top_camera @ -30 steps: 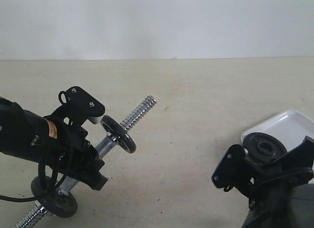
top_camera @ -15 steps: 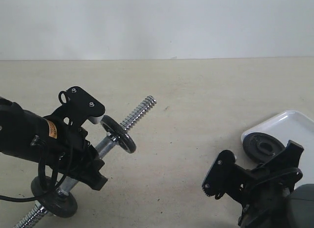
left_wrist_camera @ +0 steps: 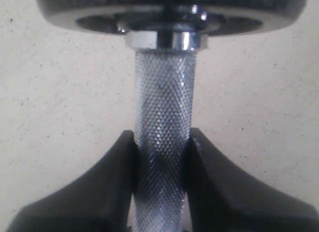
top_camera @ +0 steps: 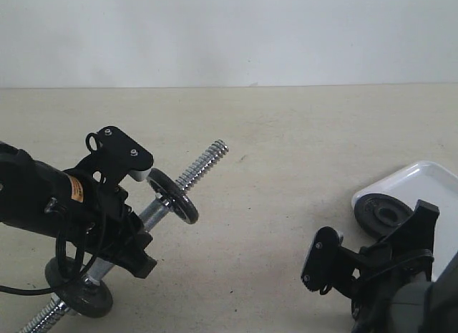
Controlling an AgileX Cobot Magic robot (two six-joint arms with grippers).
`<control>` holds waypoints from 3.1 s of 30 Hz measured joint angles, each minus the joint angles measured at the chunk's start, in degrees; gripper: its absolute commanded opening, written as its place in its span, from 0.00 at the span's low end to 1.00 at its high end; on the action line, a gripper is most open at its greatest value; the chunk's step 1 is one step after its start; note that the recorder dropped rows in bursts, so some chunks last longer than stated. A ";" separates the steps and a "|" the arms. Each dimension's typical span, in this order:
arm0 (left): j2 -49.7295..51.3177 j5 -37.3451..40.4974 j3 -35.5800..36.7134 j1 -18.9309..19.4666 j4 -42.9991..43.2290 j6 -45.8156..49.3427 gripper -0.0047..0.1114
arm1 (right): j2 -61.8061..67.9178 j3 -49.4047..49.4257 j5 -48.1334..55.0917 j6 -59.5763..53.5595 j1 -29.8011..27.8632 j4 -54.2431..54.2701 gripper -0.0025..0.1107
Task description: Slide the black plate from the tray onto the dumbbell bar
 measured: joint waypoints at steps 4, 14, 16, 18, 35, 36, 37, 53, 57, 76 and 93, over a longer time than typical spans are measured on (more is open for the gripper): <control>0.00 0.00 0.00 0.00 0.00 0.15 0.08 | 0.10 0.00 0.00 -0.11 0.15 -1.27 0.02; 0.00 0.00 0.00 0.00 0.00 1.18 0.08 | 0.10 0.00 -0.12 -0.35 0.15 -3.70 0.02; 0.00 0.00 0.00 0.00 0.00 1.39 0.08 | 0.10 0.00 -0.12 0.05 0.15 -3.70 0.02; 0.00 0.00 0.00 0.00 0.00 1.51 0.08 | 0.10 0.00 -0.12 0.85 0.15 -3.70 0.02; 0.00 0.00 0.00 0.00 0.00 2.04 0.08 | 0.10 0.00 -0.22 3.58 0.15 -3.70 0.25; 0.00 0.00 0.00 0.00 0.00 2.14 0.08 | 0.10 0.00 -0.22 4.19 0.15 -3.70 0.33; 0.00 0.00 0.00 0.00 0.00 2.14 0.08 | 0.10 0.00 -0.22 4.75 0.15 -3.70 0.40; 0.00 0.00 0.00 0.00 0.00 3.91 0.08 | 0.10 0.00 -0.43 7.98 0.15 -4.16 0.55; 0.00 0.00 0.00 0.00 0.00 3.91 0.08 | 0.10 0.00 -0.43 4.47 0.15 -4.79 0.55; 0.00 0.00 0.00 0.00 0.00 4.58 0.08 | 0.44 0.00 0.54 2.06 0.15 -4.60 0.55; 0.00 0.00 0.00 0.00 0.00 4.69 0.08 | 0.44 0.00 0.73 3.58 0.15 -2.61 0.55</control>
